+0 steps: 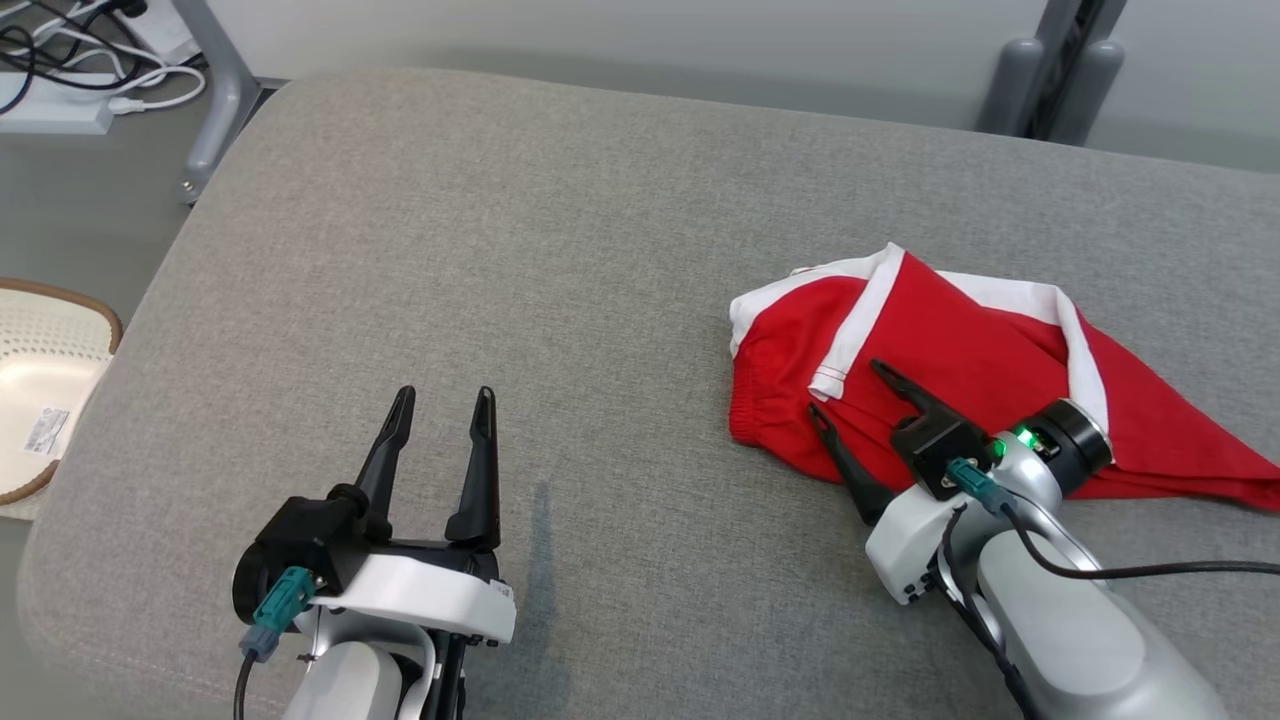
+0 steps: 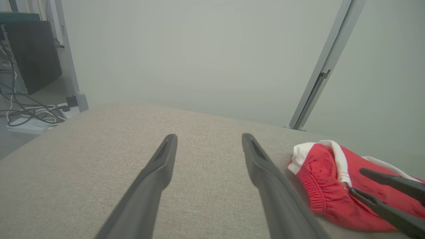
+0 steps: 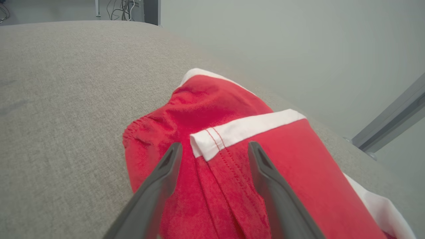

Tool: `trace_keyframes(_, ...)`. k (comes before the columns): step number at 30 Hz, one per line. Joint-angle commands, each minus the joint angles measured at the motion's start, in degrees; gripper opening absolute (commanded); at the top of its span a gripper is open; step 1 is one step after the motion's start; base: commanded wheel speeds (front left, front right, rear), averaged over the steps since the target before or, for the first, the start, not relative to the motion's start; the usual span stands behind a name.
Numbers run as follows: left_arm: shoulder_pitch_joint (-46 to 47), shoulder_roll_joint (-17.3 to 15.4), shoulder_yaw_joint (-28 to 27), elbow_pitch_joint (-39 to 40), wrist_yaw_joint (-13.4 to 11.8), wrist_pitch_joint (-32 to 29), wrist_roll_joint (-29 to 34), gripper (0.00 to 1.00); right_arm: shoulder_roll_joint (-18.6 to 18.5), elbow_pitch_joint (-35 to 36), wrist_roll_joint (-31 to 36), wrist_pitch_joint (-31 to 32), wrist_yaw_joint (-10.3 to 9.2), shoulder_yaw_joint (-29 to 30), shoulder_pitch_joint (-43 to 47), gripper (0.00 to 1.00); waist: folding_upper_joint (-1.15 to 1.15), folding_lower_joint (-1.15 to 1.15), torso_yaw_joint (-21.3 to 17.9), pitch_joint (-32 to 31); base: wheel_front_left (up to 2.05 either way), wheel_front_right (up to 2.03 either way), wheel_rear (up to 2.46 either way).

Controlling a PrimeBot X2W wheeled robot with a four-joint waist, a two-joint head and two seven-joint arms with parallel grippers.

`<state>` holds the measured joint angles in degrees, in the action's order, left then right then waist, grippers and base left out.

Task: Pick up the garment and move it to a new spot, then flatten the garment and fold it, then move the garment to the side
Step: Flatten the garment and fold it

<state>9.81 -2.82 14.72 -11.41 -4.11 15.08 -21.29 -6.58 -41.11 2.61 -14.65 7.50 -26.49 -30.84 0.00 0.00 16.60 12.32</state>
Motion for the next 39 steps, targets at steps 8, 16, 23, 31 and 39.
trace_keyframes(8,1.18,-0.2,0.47,0.28,-0.5,0.08,-0.68,1.0,0.05,-2.72,1.2,-0.53,-0.01,1.62,-2.25,1.0,0.0,0.0,1.56,1.03,0.0,0.0,0.0)
trace_keyframes(16,1.65,-0.2,1.06,0.17,-0.74,0.08,-0.47,1.0,0.7,-4.87,1.82,-0.61,-0.01,3.25,-3.09,1.0,0.0,0.0,2.28,1.84,0.0,0.0,0.0)
trace_keyframes(23,1.91,-0.2,0.75,-0.2,-0.62,0.08,0.0,1.0,1.08,-4.1,1.37,-0.64,-0.01,4.32,-3.12,0.0,0.0,0.0,2.4,2.02,0.0,0.0,0.0)
trace_keyframes(31,1.01,-0.2,-0.06,-0.66,-0.4,0.08,0.69,1.0,1.67,-2.47,0.24,-0.63,-0.01,5.35,-0.97,0.0,0.0,0.0,0.18,0.2,0.0,0.0,0.0)
trace_keyframes(39,0.02,-0.2,-0.95,-0.77,-0.25,0.08,1.44,1.0,2.3,0.71,-4.73,-0.63,-0.01,6.55,1.91,0.0,0.0,0.0,-3.37,-2.5,0.0,0.0,0.0)
